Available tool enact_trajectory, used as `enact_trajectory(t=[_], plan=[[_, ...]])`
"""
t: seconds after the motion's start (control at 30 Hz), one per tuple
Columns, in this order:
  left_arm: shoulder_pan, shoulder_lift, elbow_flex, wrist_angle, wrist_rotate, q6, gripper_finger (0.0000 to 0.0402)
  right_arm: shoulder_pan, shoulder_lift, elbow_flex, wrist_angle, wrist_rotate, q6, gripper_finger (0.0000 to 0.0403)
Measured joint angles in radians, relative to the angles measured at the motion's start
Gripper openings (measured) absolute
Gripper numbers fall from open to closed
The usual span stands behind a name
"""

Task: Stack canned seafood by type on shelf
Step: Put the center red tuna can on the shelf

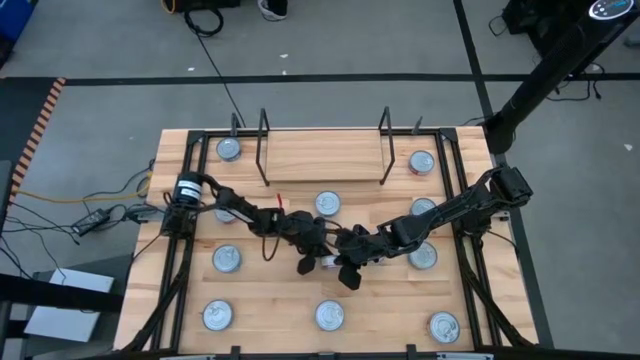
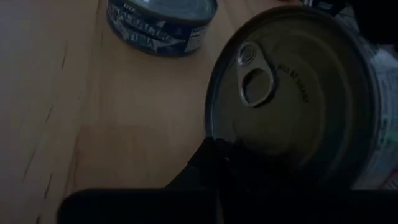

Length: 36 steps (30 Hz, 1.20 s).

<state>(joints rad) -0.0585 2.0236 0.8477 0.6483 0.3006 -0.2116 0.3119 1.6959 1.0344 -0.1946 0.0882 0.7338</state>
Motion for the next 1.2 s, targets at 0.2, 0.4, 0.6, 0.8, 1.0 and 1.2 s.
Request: enact_trajectory(t=[0.2, 0.4, 0.6, 0.8, 1.0, 1.2], plan=[[0.039, -0.053, -0.003, -0.114, -0.023, 0.033, 0.0001, -0.002, 0.001, 0.000, 0.000, -0.001, -0.003, 0.0010], [0.044, -0.096, -0.003, -0.162, -0.008, 0.049, 0.0001, -0.009, 0.001, 0.000, 0.001, -0.004, -0.003, 0.0013], [0.058, -0.148, -0.002, -0.193, -0.031, 0.049, 0.0001, -0.010, 0.002, -0.001, 0.009, -0.005, -0.003, 0.0012], [0.086, -0.226, -0.002, -0.279, -0.042, 0.051, 0.0001, -0.010, 0.003, -0.002, 0.018, -0.004, -0.003, 0.0016], [0.090, -0.321, -0.002, -0.386, -0.071, 0.079, 0.0001, -0.010, 0.004, -0.002, 0.028, -0.004, -0.003, 0.0014], [0.069, -0.389, -0.002, -0.484, -0.073, 0.077, 0.0001, -0.010, 0.004, -0.003, 0.038, -0.005, -0.003, 0.0018]])
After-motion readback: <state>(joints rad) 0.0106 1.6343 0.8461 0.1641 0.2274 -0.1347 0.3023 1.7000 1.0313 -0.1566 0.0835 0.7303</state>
